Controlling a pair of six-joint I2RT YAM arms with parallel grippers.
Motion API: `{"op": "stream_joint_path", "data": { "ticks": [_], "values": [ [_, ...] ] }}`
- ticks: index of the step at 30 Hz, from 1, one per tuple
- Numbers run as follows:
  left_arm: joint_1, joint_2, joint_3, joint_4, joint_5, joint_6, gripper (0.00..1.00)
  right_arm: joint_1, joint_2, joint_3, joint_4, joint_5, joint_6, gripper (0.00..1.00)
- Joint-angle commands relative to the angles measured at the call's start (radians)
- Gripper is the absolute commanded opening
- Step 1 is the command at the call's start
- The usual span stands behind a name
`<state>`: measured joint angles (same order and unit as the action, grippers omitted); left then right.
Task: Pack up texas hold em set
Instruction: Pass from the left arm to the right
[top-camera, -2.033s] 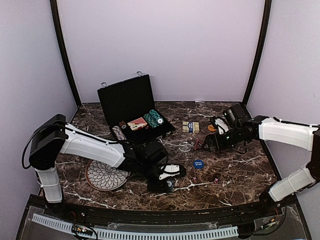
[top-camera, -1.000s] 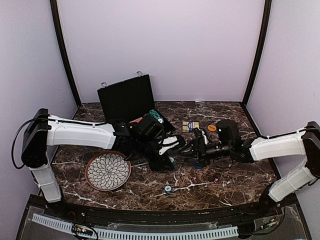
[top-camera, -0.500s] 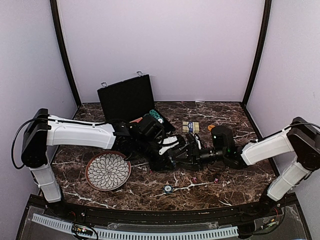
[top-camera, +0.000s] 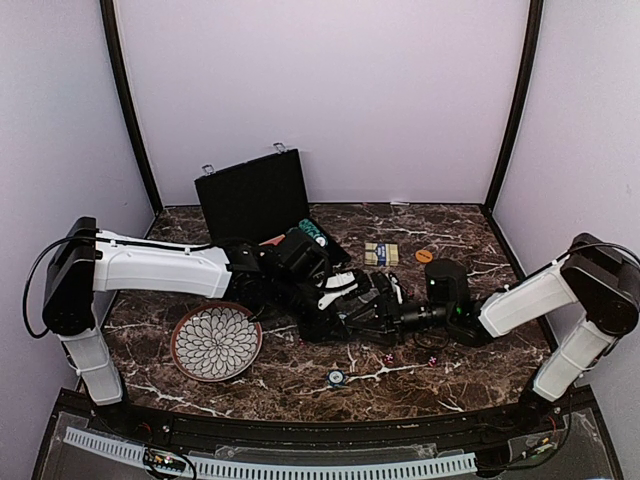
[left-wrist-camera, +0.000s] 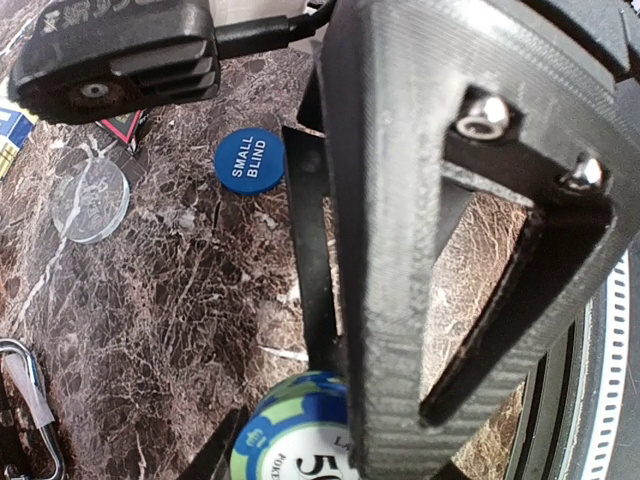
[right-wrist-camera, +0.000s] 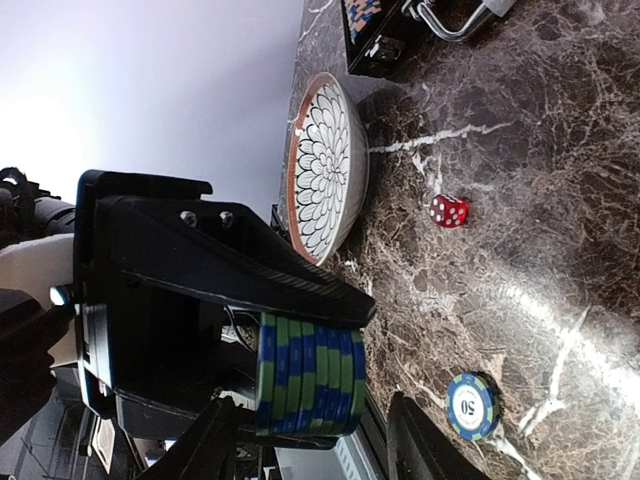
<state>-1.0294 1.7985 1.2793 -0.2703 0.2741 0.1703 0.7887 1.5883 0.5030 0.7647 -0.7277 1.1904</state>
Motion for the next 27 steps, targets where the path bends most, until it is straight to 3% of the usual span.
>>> {"op": "stream_joint_path", "data": {
  "ticks": [1,14,20,24,27],
  "values": [
    [0.003,-0.057,0.029,0.029,0.031,-0.009,0.12,0.011,0.009,-0.005,0.096,-0.016,0.019,0.51],
    [0.003,-0.051,0.025,0.032,0.046,-0.016,0.12,0.012,0.039,-0.011,0.15,-0.029,0.048,0.38],
    [0.003,-0.049,0.025,0.037,0.041,-0.015,0.13,0.011,0.044,-0.007,0.15,-0.037,0.043,0.24],
    [0.003,-0.057,0.021,0.044,0.053,-0.019,0.26,0.011,0.032,0.005,0.108,-0.039,0.024,0.12],
    [0.004,-0.071,0.003,0.058,0.057,-0.023,0.47,0.01,0.009,0.031,0.03,-0.035,-0.021,0.03]
  ]
}}
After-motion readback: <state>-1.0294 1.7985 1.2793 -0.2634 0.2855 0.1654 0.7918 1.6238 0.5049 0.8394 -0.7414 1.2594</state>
